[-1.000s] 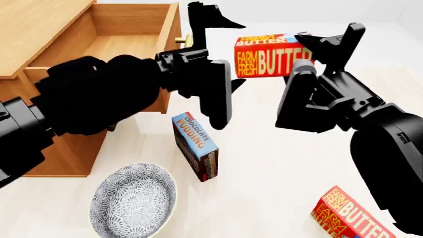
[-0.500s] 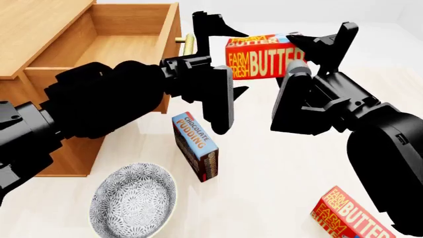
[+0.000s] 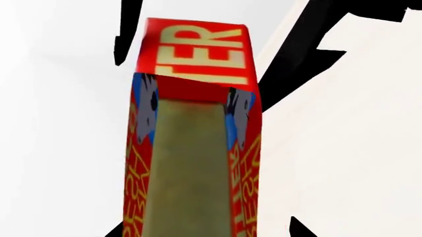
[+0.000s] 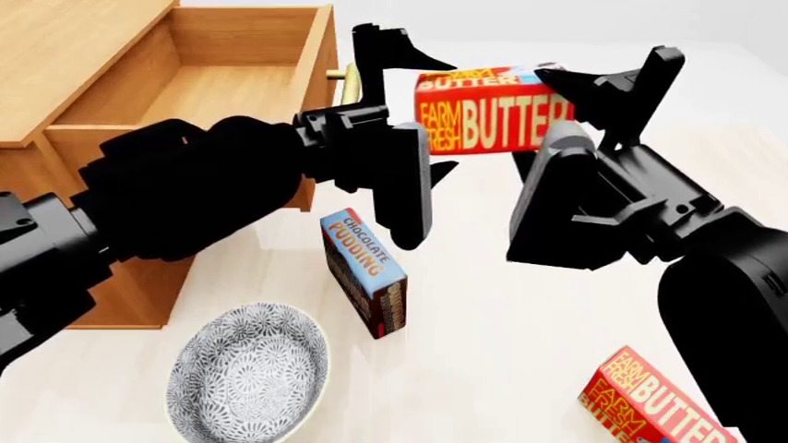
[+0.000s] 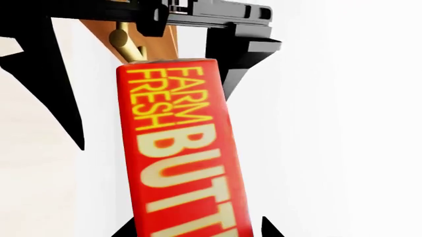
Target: Put the butter at the front in the top drawer of the cabinet and close it.
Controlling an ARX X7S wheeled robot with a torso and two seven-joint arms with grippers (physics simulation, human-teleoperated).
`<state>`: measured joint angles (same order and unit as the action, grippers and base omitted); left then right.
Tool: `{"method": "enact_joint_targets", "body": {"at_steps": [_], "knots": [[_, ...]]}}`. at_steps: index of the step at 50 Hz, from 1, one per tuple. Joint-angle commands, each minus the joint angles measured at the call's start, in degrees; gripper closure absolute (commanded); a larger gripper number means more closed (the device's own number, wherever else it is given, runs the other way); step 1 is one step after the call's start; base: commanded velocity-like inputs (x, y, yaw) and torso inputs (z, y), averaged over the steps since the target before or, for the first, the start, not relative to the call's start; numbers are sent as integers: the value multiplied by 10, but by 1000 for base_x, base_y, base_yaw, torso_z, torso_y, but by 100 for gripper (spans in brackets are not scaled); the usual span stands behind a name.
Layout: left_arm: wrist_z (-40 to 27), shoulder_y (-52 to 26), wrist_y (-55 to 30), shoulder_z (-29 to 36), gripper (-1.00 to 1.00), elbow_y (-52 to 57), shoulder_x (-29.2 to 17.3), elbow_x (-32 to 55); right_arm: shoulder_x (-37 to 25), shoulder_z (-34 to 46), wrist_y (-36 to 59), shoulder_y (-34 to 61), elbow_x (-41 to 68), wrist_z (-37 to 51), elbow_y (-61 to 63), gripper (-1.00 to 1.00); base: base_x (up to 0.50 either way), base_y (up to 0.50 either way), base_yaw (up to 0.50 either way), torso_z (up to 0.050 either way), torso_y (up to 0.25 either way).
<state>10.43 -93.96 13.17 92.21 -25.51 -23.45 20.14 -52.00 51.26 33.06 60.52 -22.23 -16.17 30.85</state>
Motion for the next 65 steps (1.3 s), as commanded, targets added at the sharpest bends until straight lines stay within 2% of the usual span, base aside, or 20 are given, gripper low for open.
{"method": "enact_joint_targets", "body": {"at_steps": [1, 18, 19, 40, 41, 55, 65], "knots": [[0, 4, 6, -3, -100, -5, 3, -1, -1, -17, 2, 6, -40, -1, 27, 100, 0, 0, 0, 0, 10], [1, 4, 10, -7, -100, 4, 0, -1, 4, -12, 2, 1, -34, -14, 48, 100, 0, 0, 0, 1, 1], [1, 4, 12, -9, 100, 6, -1, 0, 5, -13, 2, 1, -33, -15, 48, 100, 0, 0, 0, 0, 0], [6, 0, 7, -21, 100, 51, -26, 20, 13, -13, 6, 11, -35, -22, 34, 100, 0, 0, 0, 0, 1], [6, -1, 6, -21, 100, 52, -28, 20, 13, -11, 10, 12, -38, -25, 32, -100, 0, 0, 0, 0, 10], [-8, -31, -58, -14, 100, 122, -67, 6, -16, -27, 79, 31, -69, -49, -7, -100, 0, 0, 0, 0, 1], [-27, -72, -201, -16, 100, 253, -121, 49, -34, -35, 120, 28, -77, -67, 2, -100, 0, 0, 0, 1, 1]]}}
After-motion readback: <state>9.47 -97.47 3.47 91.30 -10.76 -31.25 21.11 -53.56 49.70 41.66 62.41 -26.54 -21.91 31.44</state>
